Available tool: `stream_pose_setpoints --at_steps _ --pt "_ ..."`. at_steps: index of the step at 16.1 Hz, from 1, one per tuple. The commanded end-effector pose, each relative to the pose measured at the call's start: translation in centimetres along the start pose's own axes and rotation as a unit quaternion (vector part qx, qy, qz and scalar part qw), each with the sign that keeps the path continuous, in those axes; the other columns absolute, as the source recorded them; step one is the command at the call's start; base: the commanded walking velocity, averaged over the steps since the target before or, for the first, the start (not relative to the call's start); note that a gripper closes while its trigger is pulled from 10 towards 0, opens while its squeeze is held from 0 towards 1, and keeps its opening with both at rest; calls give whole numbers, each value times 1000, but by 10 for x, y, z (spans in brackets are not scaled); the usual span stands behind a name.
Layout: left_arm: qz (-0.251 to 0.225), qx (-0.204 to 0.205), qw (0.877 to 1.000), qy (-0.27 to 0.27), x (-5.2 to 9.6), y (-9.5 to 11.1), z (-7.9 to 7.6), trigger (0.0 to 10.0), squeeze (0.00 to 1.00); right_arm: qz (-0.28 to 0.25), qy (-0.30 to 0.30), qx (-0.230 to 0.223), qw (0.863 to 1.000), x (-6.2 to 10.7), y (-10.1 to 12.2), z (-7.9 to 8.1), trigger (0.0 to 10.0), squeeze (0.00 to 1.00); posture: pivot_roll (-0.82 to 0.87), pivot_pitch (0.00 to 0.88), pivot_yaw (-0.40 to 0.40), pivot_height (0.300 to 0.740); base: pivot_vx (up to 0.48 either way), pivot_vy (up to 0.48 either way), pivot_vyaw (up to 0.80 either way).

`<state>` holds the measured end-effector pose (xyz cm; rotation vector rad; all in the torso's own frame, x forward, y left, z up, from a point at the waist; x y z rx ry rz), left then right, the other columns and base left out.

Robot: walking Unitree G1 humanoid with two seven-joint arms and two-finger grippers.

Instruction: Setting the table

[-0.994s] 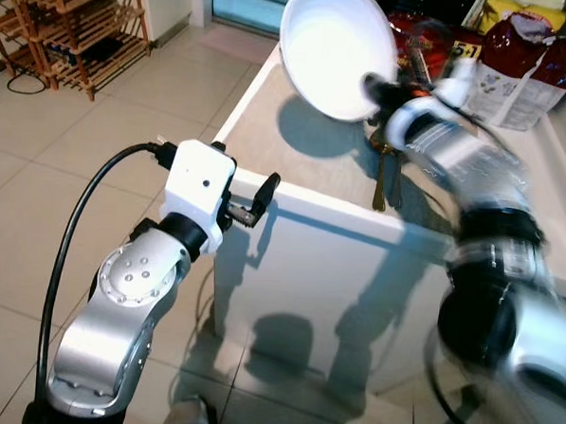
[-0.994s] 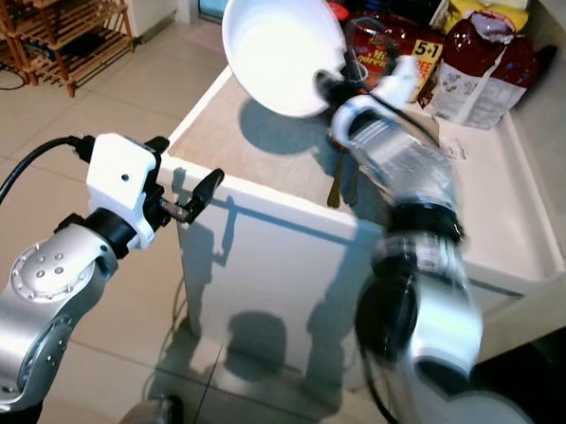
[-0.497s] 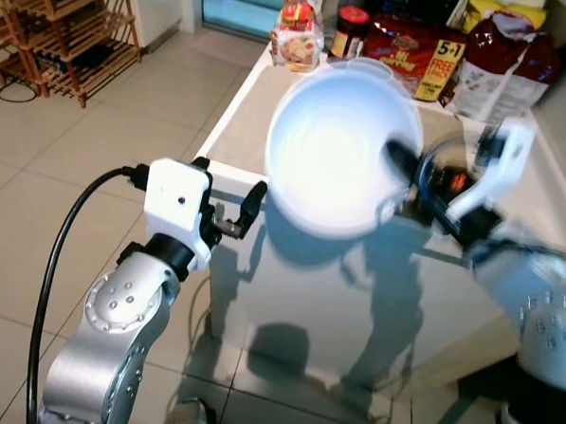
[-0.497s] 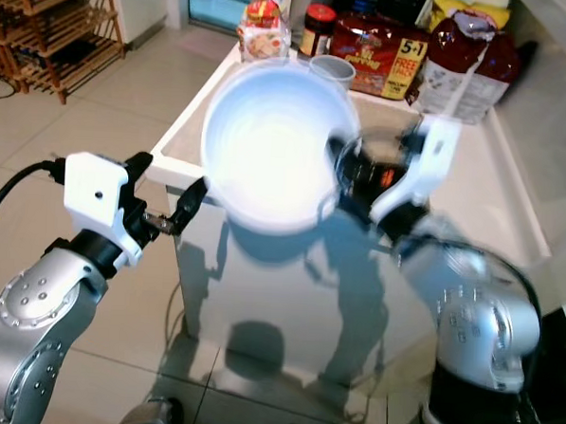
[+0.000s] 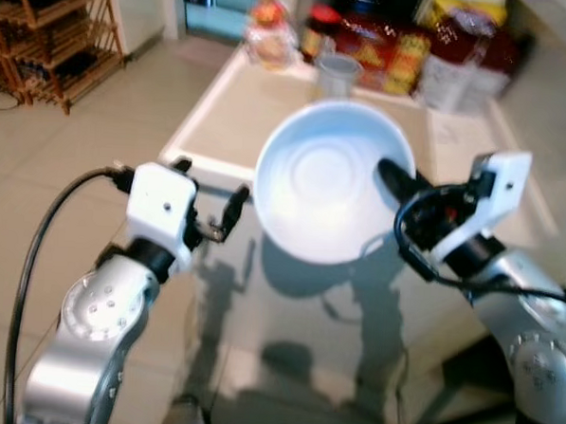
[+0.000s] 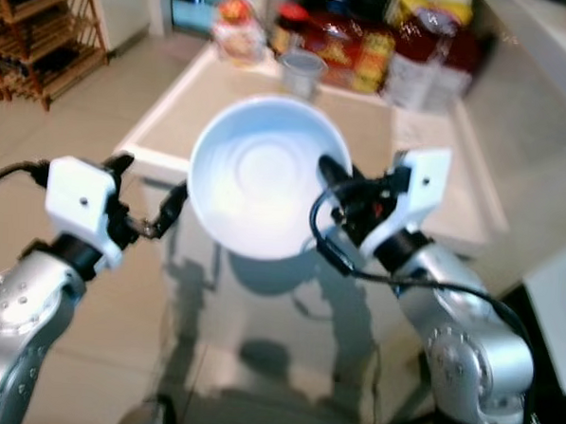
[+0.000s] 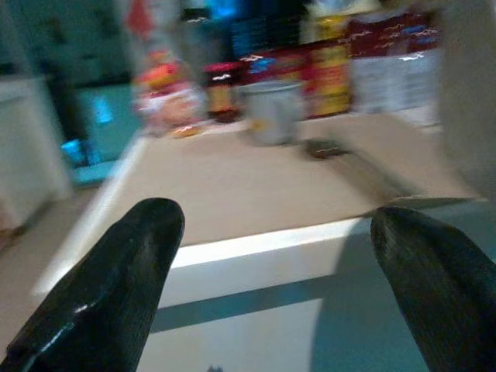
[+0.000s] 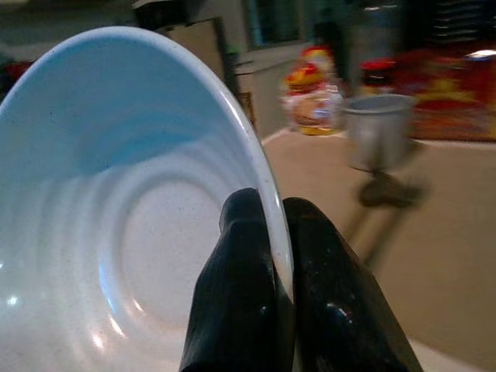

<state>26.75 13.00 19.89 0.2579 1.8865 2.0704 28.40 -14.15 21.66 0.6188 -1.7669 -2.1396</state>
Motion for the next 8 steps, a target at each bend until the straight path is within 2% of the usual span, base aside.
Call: stream_pose_setpoints --at_steps 1,2,6,8 --pt "-2 -4 1000 -10 -2 1 -3 10000 0 -16 -3 -16 1000 3 4 -4 10000 0 7 96 -82 740 0 -480 0" --pt "-4 -6 1000 -10 -3 3 -4 10000 0 -21 2 -28 999 4 2 -4 10000 0 11 97 -84 740 0 -480 0" --pt "-5 -8 1000 15 -11 7 -1 10000 0 -15 -31 -23 999 4 -5 -13 10000 0 2 96 -79 740 0 -480 0" --pt "3 -20 1000 13 -18 4 -5 10000 0 7 -114 1 993 2 -15 -30 10000 0 0 98 -77 740 0 -480 0"
Point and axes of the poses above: a point about 5 cm out from each wrist's last joint towards the gripper, its own x axis pointing back from the gripper into the wrist, its own y axis along the axis of the wrist's last joint, z = x × y, the point moved 3 cm from there along -x, pointing out of the wrist towards the gripper, and after that the axes turned 5 degrees about x, right-handed, at the moved point
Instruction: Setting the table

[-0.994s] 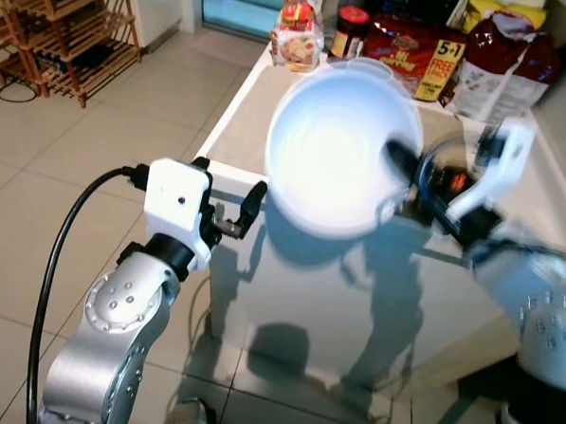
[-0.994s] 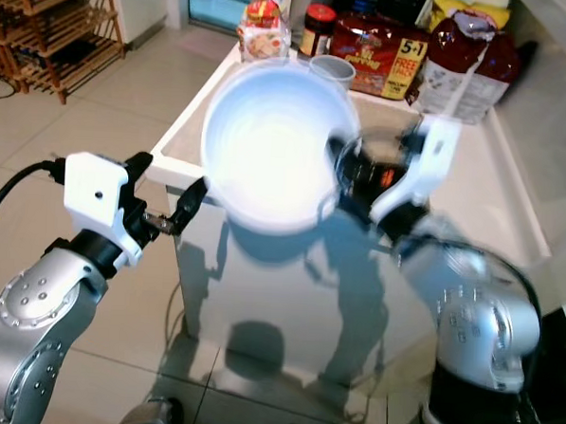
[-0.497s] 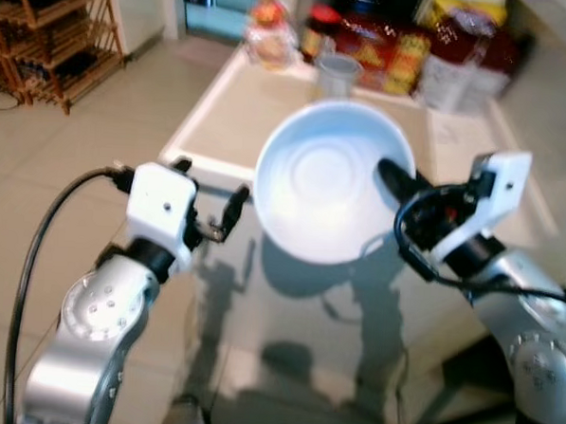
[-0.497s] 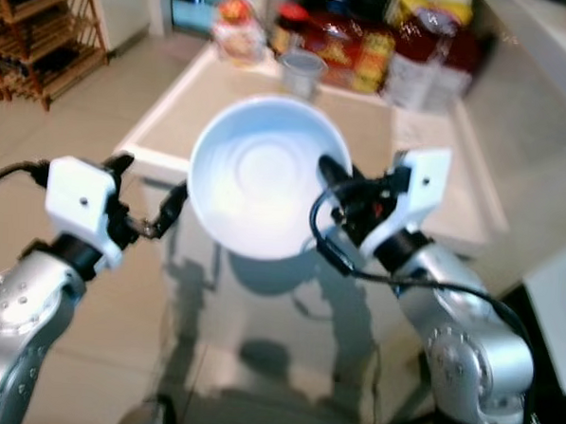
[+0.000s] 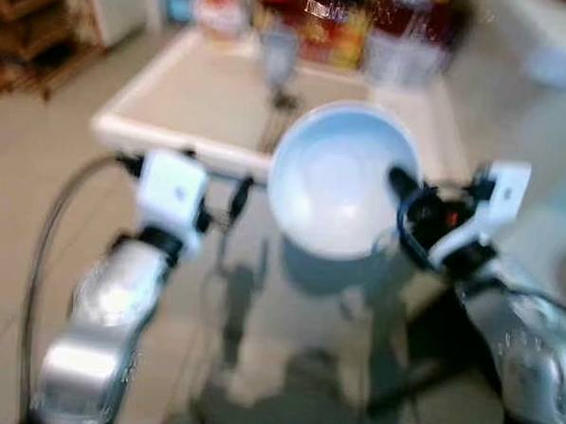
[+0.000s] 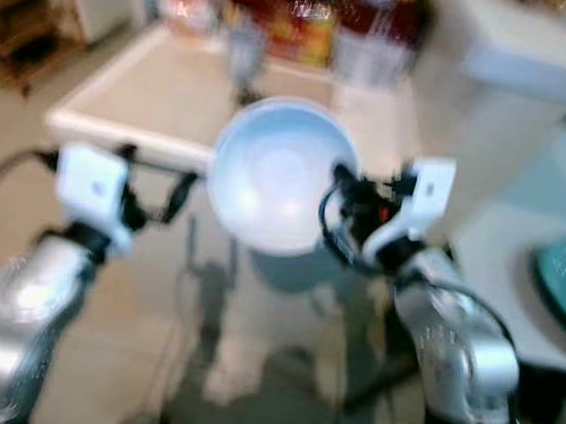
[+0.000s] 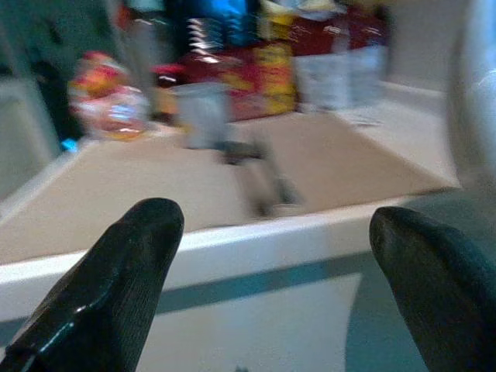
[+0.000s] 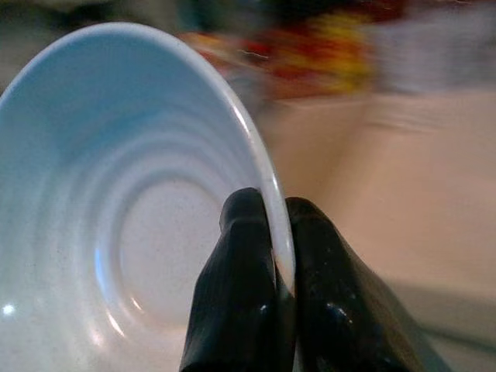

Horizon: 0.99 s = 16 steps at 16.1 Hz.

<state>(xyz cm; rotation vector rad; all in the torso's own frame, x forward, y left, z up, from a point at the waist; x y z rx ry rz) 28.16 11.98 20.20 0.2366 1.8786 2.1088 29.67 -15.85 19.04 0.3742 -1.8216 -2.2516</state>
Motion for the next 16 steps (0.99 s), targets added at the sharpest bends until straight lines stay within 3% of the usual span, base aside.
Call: stream_pose_setpoints --at_steps 1,5,8,11,16 --pt "-1 -10 1000 5 -2 2 -1 10000 0 0 -23 12 1000 1 2 -7 10000 0 0 98 -77 740 0 -480 0" --pt "4 -14 1000 10 -6 0 0 10000 0 10 9 32 999 3 -3 0 10000 0 -10 100 -73 740 0 -480 128" --pt "3 -17 1000 4 -8 1 -2 10000 0 3 -10 40 999 4 -1 -8 10000 0 -8 91 -73 740 0 -480 765" --pt "3 -18 1000 2 -7 0 -2 10000 0 -2 -22 22 1000 6 0 -15 10000 0 -8 86 -74 740 0 -480 0" --pt "4 -22 1000 -5 -6 0 -4 10000 0 23 -28 36 999 5 -2 -26 10000 0 -5 76 -72 740 0 -480 0"
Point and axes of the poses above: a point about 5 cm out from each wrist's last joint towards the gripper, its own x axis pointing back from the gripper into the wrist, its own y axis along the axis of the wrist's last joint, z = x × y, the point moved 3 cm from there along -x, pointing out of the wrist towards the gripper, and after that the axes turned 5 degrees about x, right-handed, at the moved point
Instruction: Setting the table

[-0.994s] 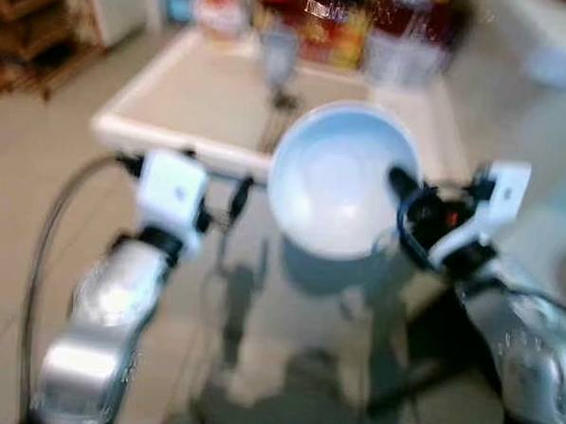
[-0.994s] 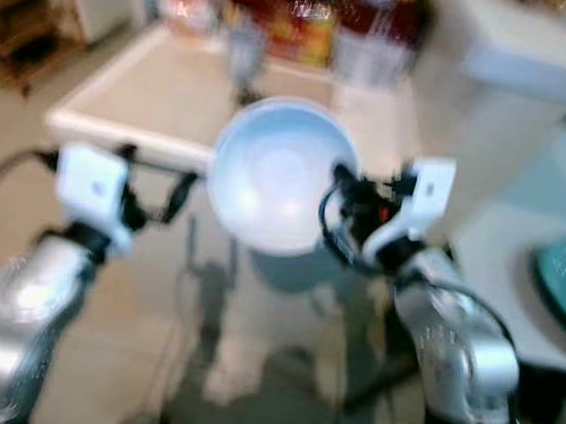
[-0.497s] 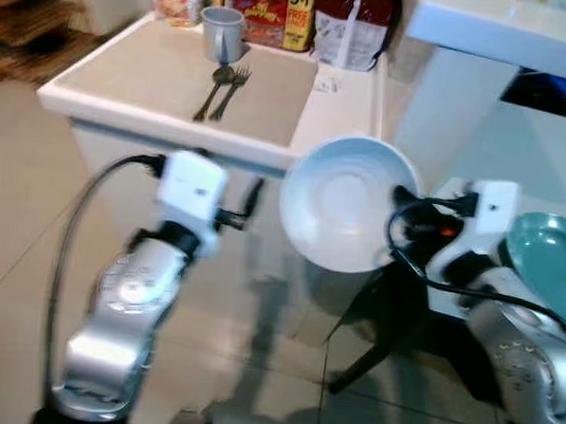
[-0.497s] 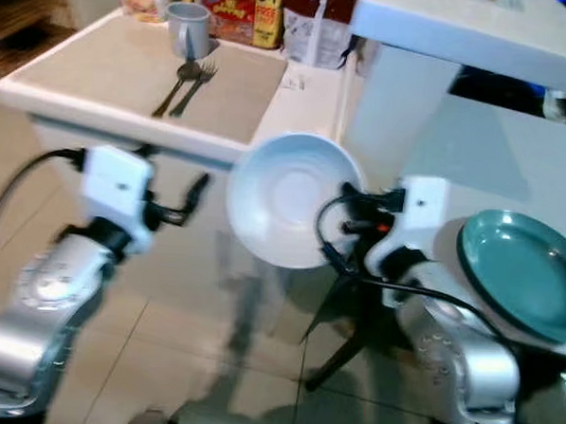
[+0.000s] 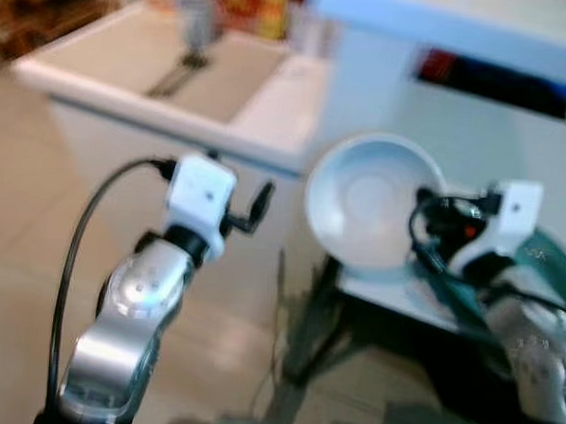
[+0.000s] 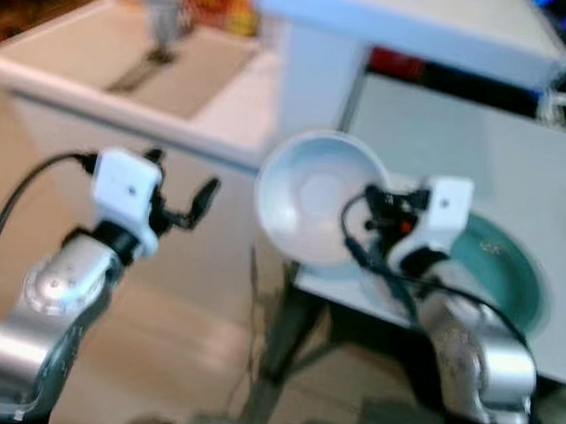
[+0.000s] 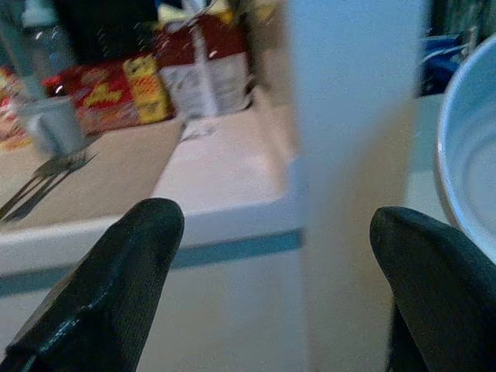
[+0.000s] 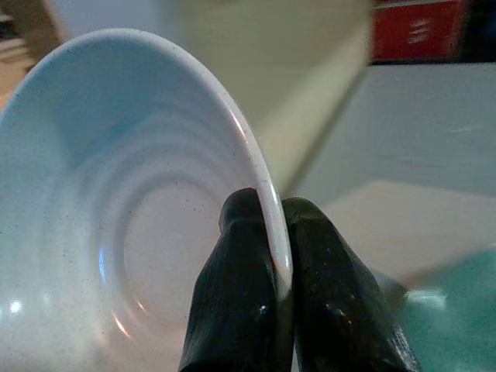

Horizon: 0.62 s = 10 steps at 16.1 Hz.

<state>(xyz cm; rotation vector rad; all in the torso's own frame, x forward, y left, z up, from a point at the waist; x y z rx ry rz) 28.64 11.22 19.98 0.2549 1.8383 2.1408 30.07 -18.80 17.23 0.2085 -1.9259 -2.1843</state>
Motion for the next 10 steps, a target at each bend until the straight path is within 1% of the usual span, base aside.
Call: stream_pose_setpoints --at_steps 1,2,3,4,6,8,9,10 --pt "-2 -5 1000 -1 1 1 2 10000 0 -8 -2 0 1000 -5 8 3 10000 0 -8 74 -70 740 0 -480 0" --pt "-2 -5 1000 -3 0 1 1 10000 0 4 -16 -13 1000 -10 6 1 10000 0 -6 73 -70 740 0 -480 0" --pt "-2 -6 1000 -4 0 1 0 10000 0 4 -22 -16 1000 -14 7 1 10000 0 -5 73 -70 740 0 -480 0" --pt "-3 -6 1000 -4 0 2 1 10000 0 14 -16 -20 1000 -18 7 4 10000 0 -1 76 -72 740 0 -480 0" --pt "-1 -7 1000 -3 1 1 2 10000 0 33 -16 -18 999 -20 4 3 10000 0 1 79 -72 740 0 -480 0" --pt "2 -9 1000 -2 3 0 4 10000 0 62 -18 -41 997 -22 -1 1 10000 0 -1 88 -71 740 0 -480 0" --pt "2 -8 1000 -2 3 0 4 10000 0 80 -23 -46 995 -23 -3 -1 10000 0 -2 91 -69 740 0 -480 0" --pt "3 -8 1000 -5 2 0 3 10000 0 92 -14 -53 994 -25 -5 0 10000 0 -5 94 -66 740 0 -480 0"
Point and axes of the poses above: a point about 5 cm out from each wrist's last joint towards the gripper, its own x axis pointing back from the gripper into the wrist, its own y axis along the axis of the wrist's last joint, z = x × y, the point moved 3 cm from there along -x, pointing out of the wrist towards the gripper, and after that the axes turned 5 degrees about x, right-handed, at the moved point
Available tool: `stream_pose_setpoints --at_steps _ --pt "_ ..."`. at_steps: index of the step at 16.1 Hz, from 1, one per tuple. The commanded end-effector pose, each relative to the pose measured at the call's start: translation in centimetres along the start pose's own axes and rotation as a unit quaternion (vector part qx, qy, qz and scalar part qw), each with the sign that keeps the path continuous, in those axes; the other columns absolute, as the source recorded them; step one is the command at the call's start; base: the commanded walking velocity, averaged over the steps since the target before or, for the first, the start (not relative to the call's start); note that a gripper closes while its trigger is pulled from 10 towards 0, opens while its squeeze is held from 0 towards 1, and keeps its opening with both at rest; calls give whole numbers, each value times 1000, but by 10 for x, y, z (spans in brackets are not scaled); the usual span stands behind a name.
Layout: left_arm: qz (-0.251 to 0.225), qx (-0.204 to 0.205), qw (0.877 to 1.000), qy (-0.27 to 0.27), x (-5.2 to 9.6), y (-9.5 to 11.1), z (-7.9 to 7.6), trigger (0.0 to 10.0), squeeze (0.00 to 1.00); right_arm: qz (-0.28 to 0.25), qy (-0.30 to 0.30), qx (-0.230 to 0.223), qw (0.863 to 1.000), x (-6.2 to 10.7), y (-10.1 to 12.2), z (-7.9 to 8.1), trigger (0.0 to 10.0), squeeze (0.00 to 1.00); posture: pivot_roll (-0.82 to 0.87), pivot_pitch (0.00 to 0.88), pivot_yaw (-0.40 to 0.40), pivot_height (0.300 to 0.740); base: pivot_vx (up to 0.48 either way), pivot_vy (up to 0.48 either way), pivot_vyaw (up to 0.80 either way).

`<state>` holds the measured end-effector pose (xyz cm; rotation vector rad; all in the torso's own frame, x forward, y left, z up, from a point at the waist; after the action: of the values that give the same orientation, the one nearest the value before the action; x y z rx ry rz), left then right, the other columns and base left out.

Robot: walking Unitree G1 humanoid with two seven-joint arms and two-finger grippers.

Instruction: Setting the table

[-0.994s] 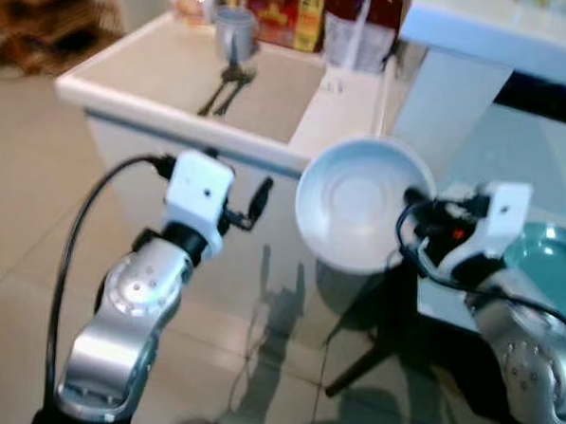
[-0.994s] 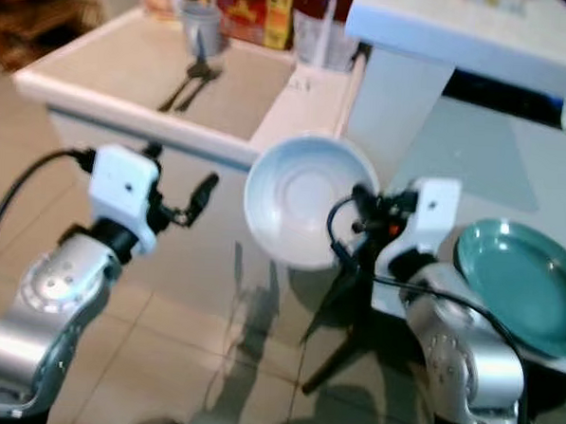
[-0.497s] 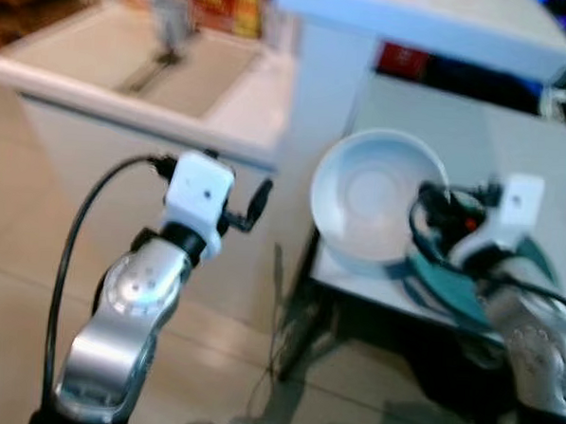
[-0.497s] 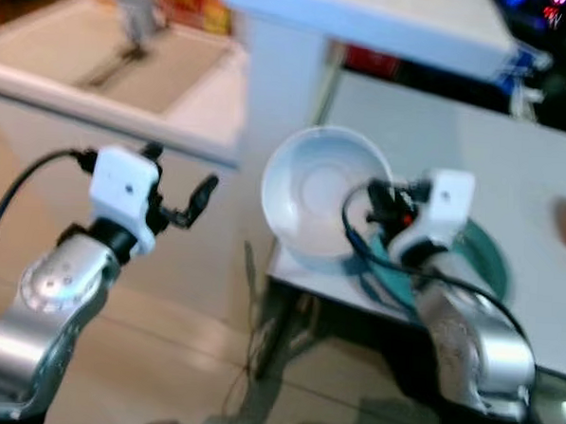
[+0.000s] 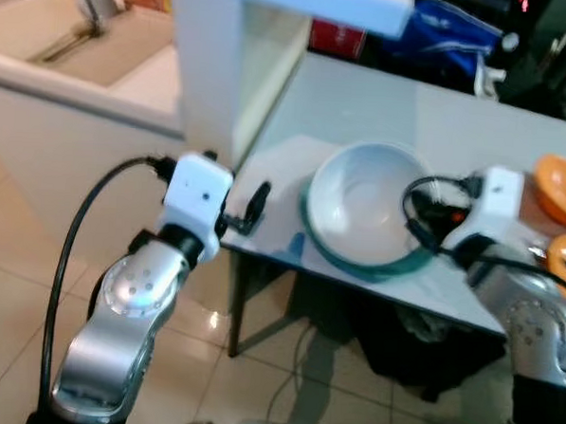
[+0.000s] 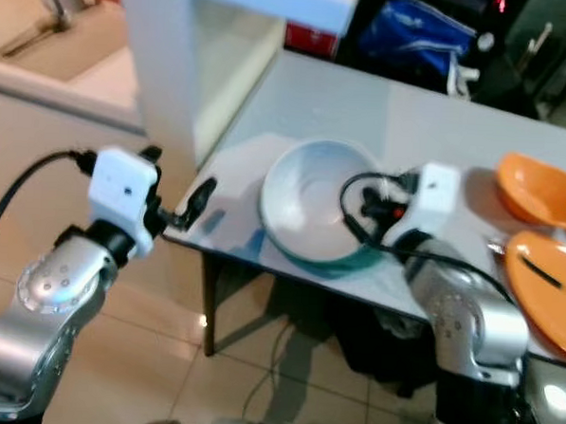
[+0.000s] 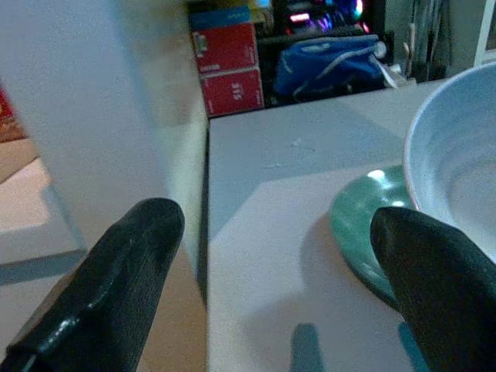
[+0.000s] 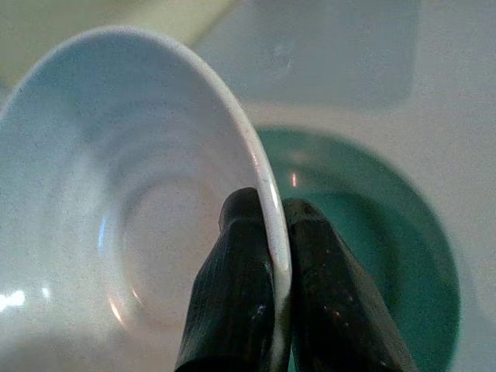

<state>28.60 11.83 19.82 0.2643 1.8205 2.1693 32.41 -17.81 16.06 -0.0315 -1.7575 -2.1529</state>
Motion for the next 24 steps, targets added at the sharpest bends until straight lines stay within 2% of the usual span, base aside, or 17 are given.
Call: stream_pose_setpoints --at_steps 1,2,4,5,6,8,9,10,14,16,18,19,24 --pt "-5 19 1000 -13 -1 2 -4 10000 0 2 13 -11 1000 -1 6 0 10000 0 -6 95 -64 740 0 0 0" --pt "-3 28 999 -41 0 3 -10 10000 0 17 31 -28 999 -6 5 2 10000 0 -9 99 -60 740 0 0 0" --pt "6 25 995 -101 6 0 -21 10000 0 56 48 -28 997 -13 1 5 10000 0 -9 103 -62 740 0 0 0" --pt "21 15 992 -120 10 -5 -23 10000 0 65 48 -27 996 -18 1 5 10000 0 -4 106 -73 740 0 0 0" --pt "71 -3 987 -146 20 -20 -22 10000 0 59 27 -34 997 -35 7 0 10000 0 8 106 -86 740 0 0 0" --pt "96 -15 984 -148 25 -28 -21 10000 0 49 24 -51 997 -45 9 -2 10000 0 12 106 -88 740 0 0 0" --pt "103 -24 983 -150 27 -31 -21 10000 0 38 18 -84 996 -61 14 -4 10000 0 22 108 -90 740 0 0 0" --pt "97 -28 984 -146 25 -29 -19 10000 0 33 15 -99 994 -70 18 -4 10000 0 26 108 -93 740 0 0 0" --pt "81 -28 990 -113 20 -21 -9 10000 0 25 15 -102 994 -88 31 3 10000 0 29 107 -95 740 0 0 0" --pt "87 -28 988 -128 22 -22 -13 10000 0 59 -21 -139 988 -94 20 -6 10000 0 31 106 -102 740 0 0 0" --pt "86 -5 984 -153 25 -21 -23 10000 0 91 -42 -219 971 -94 7 -12 10000 0 33 107 -103 740 0 0 0" --pt "84 -1 983 -161 25 -20 -26 10000 0 99 -33 -241 965 -94 5 -10 10000 0 31 107 -102 740 0 0 0" --pt "84 3 983 -166 23 -20 -26 10000 0 116 -5 -288 950 -97 0 -2 10000 0 28 106 -96 740 0 0 0"
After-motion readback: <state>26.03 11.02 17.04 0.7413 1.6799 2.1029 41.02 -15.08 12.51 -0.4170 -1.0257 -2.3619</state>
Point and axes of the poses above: a point about 5 cm out from each wrist's last joint towards the gripper, its own x axis pointing back from the gripper into the wrist, its own y axis along the axis of the wrist's last joint, z = x × y, the point moved 3 cm from there along -x, pointing out of the wrist towards the gripper, and after that the axes turned 5 degrees about x, right-handed, at the moved point
